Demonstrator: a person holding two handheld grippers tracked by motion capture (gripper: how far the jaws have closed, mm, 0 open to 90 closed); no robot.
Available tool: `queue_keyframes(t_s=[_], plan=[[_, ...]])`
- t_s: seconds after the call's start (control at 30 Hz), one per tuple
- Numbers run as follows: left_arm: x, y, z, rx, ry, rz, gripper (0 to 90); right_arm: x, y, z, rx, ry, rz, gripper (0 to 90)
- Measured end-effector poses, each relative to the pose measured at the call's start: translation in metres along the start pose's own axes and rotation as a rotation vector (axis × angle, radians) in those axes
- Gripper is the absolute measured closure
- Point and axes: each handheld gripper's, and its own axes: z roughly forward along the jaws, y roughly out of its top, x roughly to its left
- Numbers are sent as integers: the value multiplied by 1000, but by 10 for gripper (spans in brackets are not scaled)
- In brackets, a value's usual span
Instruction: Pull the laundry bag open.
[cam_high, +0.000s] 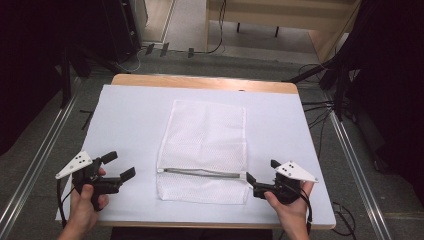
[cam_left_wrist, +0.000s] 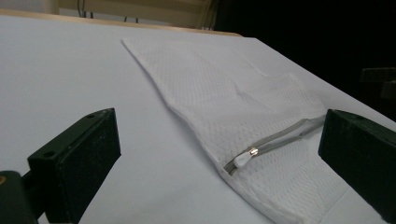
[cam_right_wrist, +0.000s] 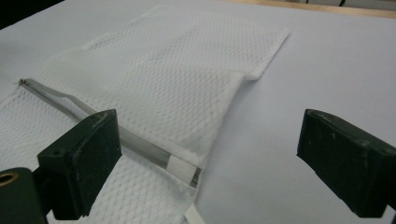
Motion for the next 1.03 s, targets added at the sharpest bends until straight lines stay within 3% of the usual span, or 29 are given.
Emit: queue_keyframes(t_s=[0.33,0.5,0.53,0.7,0.8,1.03], plan=[[22,-4,-27,-24,91,11,0,-36,-8,-21,-40,-50,35,46],[33,-8,-33,2,171,84,0,-57,-16,-27,-55,-71,54,48],[37,-9,-33,10,184,81,0,-62,-18,-27,-60,-71,54,58],[48,-10,-37,-8,186,26,0,-85,-30,-27,-59,-97,99,82],[48,-11,-37,-6,188,36,0,-93,-34,-27,-53,-106,129,82],[48,-11,-33,6,182,31,0,-91,-33,-24,-38,-109,130,82]])
